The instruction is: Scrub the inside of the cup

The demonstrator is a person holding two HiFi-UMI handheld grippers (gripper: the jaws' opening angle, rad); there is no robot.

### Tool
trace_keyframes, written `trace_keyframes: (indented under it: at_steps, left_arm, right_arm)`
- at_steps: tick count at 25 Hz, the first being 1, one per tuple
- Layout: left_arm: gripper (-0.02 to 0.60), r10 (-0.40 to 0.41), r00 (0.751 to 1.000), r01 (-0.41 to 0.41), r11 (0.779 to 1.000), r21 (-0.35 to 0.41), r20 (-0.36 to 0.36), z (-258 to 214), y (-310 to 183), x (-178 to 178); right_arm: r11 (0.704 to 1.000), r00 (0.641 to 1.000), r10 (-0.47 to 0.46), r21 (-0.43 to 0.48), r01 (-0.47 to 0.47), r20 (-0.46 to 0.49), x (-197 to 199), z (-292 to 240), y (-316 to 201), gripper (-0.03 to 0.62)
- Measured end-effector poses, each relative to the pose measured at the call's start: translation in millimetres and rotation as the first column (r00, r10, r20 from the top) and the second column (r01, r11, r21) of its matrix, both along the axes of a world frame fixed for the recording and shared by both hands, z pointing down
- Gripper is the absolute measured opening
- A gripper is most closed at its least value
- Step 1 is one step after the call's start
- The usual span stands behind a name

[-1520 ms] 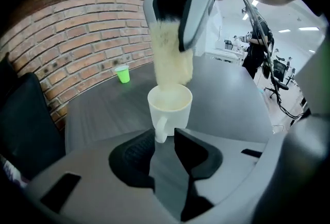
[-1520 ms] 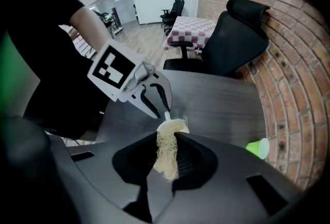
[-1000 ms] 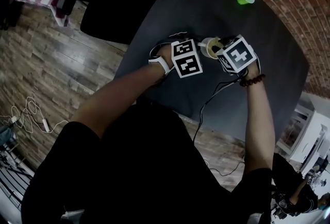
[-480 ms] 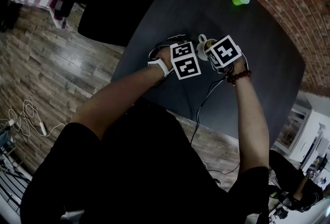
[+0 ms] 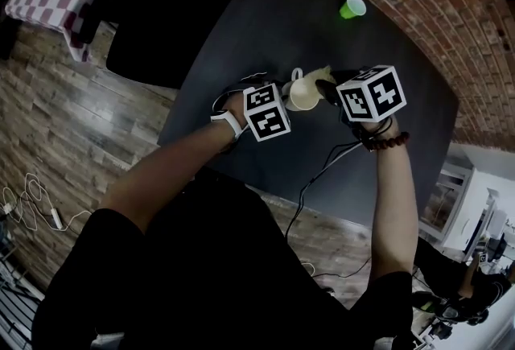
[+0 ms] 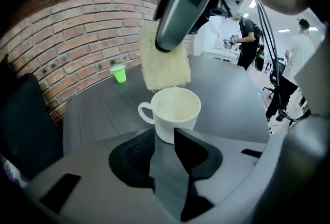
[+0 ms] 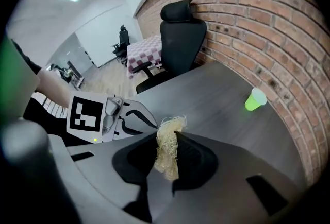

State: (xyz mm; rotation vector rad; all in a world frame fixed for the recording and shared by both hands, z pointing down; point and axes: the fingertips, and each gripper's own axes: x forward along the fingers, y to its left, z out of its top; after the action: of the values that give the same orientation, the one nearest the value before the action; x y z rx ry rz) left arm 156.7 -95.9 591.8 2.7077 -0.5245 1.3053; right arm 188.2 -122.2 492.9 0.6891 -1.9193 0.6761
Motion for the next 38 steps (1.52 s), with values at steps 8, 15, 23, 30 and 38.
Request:
trace_keyframes:
  at_steps: [8,15,23,30,38]
  left_arm:
    - [0.127,0.013,1.0,-0.013,1.0,-0.027,-0.01,4,18,3]
    - [0.127,0.022,1.0,-0.023,0.998,-0.055,-0.011,6,25,12]
    - [0.127,0.028,0.999,-0.03,0.998,-0.062,-0.027,3,23,7]
    - [0.127,0.025,0.999,-0.026,0.997,-0.078,-0.021,7,28,7]
    - [0.127,-0.008,1.0,0.005,0.996,-0.092,-0.028,8,27,-1]
  right_arm:
    - [0.984,0.97,-0.177,-0.018,0.176,-0.168,-10,82,24,0.091]
    - [0.979,0.96,-0.204,-0.068,0.194,-0.19,-14,93,22,0.091]
    - [0.986,0.989,-0.149,0.08,0.149,0.0,-9,-29,6,0.091]
    - [0.891,0.87,-0.393,0.11,0.44,-0.298,-17,16,26,0.091]
    - [0.92,0.88,-0.341,0.073,0.384,-0.331,-13,101,23,0.091]
